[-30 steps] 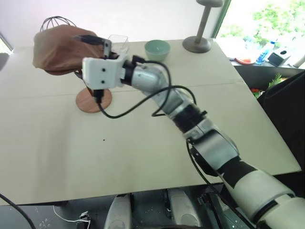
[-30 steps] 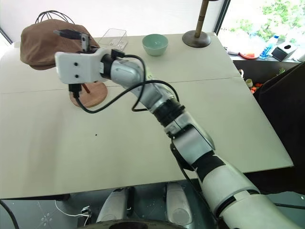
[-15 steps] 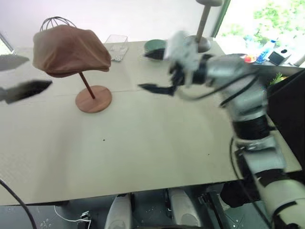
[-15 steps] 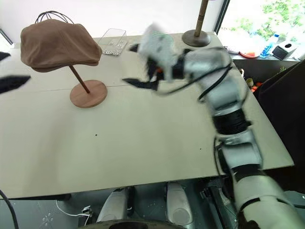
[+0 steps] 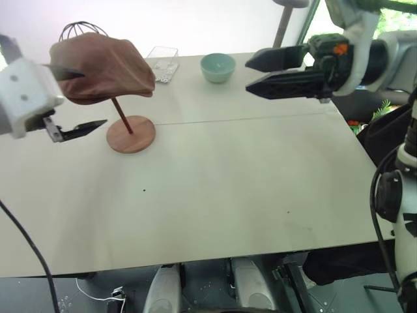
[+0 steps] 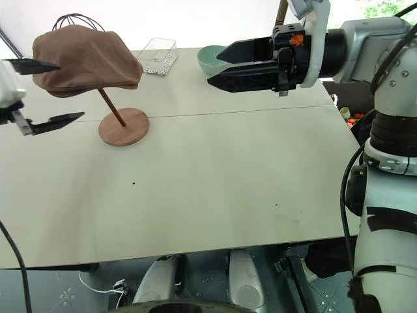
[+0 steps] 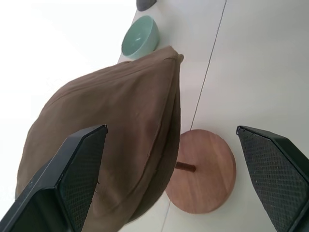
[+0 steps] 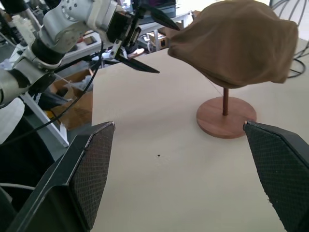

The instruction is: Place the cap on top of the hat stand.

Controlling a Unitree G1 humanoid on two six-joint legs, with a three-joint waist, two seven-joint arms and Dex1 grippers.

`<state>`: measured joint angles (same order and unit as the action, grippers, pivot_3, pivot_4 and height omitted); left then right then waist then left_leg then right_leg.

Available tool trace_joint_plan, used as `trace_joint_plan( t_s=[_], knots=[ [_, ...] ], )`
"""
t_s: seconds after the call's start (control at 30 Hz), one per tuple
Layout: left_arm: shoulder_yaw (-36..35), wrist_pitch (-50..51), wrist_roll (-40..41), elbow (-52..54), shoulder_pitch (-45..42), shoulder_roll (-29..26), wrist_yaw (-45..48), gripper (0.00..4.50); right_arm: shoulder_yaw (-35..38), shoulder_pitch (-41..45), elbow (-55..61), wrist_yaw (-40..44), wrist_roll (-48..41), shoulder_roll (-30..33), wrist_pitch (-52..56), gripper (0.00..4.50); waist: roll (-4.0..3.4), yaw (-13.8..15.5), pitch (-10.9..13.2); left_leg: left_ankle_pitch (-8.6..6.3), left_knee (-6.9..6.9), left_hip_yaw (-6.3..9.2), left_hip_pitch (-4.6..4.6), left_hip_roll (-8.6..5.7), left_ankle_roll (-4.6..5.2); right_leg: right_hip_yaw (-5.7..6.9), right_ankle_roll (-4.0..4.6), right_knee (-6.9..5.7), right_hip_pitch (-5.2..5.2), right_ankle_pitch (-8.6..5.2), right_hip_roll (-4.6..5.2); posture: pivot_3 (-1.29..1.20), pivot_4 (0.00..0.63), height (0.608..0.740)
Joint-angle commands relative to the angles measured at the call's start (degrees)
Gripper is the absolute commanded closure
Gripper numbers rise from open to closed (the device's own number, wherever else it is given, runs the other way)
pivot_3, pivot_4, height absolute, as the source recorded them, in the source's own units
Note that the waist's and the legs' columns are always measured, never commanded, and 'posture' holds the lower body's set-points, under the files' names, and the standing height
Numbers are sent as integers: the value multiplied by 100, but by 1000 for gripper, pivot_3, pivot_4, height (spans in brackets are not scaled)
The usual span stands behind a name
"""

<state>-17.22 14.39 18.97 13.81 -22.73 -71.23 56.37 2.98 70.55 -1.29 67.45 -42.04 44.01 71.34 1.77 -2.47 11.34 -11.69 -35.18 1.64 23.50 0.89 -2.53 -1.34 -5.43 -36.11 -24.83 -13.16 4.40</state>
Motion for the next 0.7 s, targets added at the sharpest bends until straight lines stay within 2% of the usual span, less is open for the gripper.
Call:
trace_joint_plan(
  t_s=[0.03, 0.2, 0.33, 0.53, 0.63, 0.7],
  knots=[
    [421, -115, -468, 221, -297, 175, -365, 0, 206, 116, 73, -80, -175, 87, -46, 136, -1, 2, 0, 0, 0, 0, 0, 0, 0, 0, -10, 0, 0, 5, 0, 0, 150, 740],
    [1319, -267, -1806, 276, -721, 632, -1174, 0, 243, 52, 74, -261, -253, 69, -73, 136, 0, 11, 0, 0, -8, 0, 4, -1, 0, 0, -14, -1, 2, 7, -1, 0, 150, 740],
    [1630, -10, -2528, 361, -997, 982, -1684, 0, 256, -31, 105, -365, -317, 68, -90, 136, 0, 9, 0, 0, -10, 2, 4, -1, 1, 0, -16, -3, 2, 8, -2, 0, 150, 740],
    [1821, -85, -3431, 509, -983, 1023, -1939, 0, 221, -128, 82, -480, -291, 62, -190, 136, 0, 0, 0, 0, -8, 5, 4, 1, 2, 0, -18, -4, 1, 9, -7, 0, 150, 740],
    [1708, -105, -3547, 606, -863, 1060, -1924, 886, 221, -127, 55, -508, -295, 60, -212, 0, -1, 5, 0, 0, -9, 5, 4, 1, 2, 0, -18, -5, 1, 9, -7, 0, 150, 740],
    [1587, -100, -3564, 658, -799, 1065, -1916, 1917, 210, -133, 26, -510, -288, 63, -240, 0, -1, 8, 1, 0, -9, 5, 4, 1, 2, 0, -18, -5, 1, 9, -7, 0, 150, 740]
  ],
)
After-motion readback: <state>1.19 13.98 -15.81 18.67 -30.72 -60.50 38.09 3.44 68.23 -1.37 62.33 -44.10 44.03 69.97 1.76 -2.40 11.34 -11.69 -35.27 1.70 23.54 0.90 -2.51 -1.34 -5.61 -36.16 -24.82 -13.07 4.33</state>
